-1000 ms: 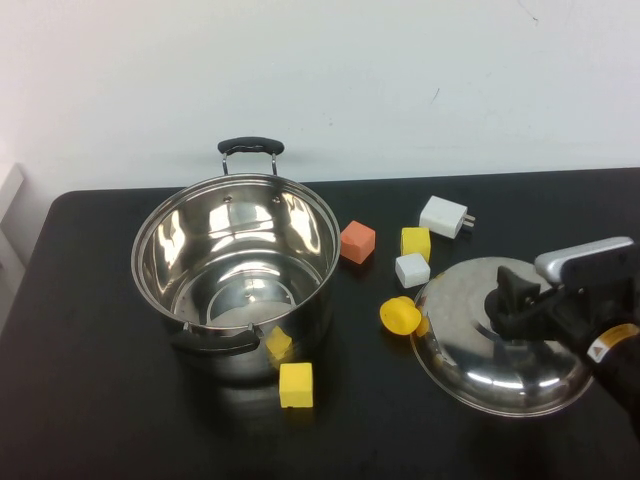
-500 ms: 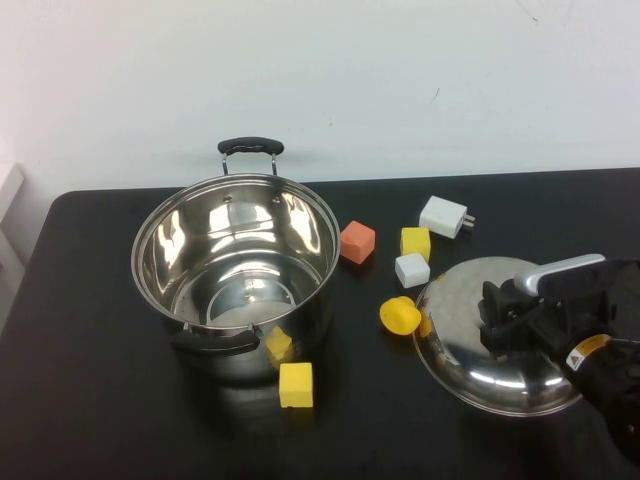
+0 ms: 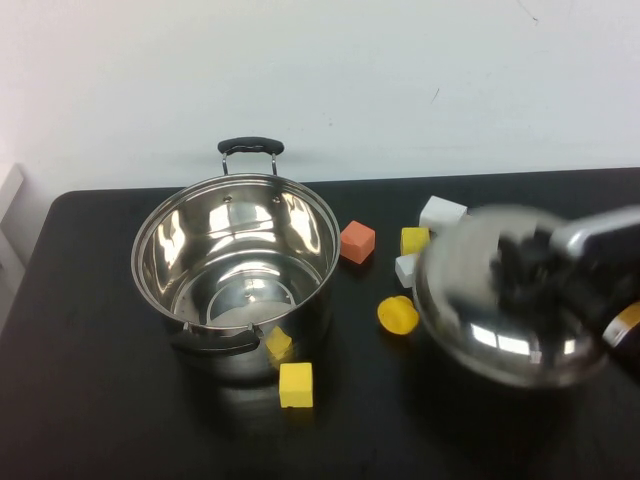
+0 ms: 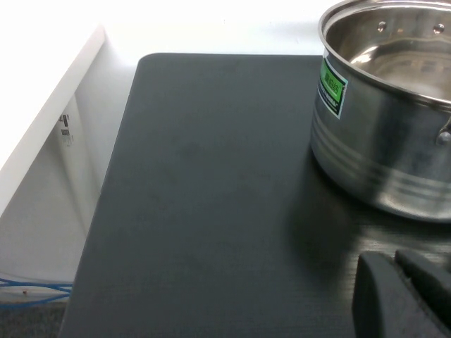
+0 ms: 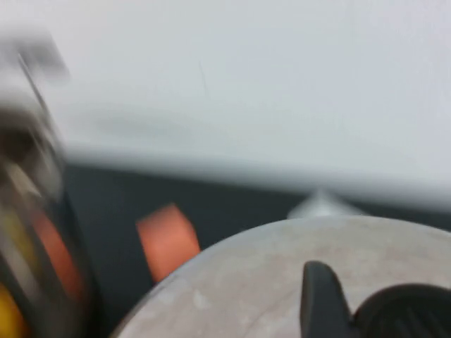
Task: Cover the pot
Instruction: Place the pot lid on the pot
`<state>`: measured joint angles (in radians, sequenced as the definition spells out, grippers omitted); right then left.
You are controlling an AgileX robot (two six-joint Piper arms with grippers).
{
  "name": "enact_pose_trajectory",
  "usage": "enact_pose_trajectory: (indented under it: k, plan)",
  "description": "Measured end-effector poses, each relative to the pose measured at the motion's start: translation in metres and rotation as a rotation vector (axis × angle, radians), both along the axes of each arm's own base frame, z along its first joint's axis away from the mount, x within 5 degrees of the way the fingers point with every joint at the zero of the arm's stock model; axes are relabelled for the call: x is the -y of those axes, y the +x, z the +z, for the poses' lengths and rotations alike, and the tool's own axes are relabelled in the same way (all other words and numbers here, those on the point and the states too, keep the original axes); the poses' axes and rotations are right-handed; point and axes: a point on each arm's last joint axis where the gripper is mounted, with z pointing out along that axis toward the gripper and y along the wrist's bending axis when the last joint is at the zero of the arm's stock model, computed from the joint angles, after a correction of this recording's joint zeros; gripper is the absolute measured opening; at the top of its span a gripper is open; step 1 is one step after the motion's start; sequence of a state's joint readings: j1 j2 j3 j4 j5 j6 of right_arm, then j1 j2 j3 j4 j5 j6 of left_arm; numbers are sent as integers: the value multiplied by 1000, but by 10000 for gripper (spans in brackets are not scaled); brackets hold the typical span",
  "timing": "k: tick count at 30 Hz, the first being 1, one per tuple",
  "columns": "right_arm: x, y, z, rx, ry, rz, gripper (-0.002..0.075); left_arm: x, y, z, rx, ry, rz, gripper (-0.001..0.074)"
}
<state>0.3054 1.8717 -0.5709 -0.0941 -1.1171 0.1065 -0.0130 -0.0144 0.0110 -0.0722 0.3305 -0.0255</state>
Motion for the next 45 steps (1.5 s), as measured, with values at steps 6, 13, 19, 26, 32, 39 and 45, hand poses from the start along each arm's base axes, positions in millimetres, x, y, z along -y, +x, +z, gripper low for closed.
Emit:
enact_pose_trajectory:
  k: [6,13,19,26,32,39,45]
  plan:
    - [-14,-12,87,155,29,142,335,0,0,0,0,0,0,-2]
    - [-69,-3,142,131,-63,303,335,0,0,0,0,0,0,-2]
    - [-138,20,147,107,-58,389,334,0,0,0,0,0,0,-2]
    - [-209,41,131,93,-51,413,334,0,0,0,0,0,0,-2]
    - [-242,53,111,49,-135,419,334,0,0,0,0,0,0,-1]
    - [-255,68,93,-22,-153,411,334,0,0,0,0,0,0,-1]
    - [-260,73,86,-36,-137,403,334,0,0,0,0,0,0,-1]
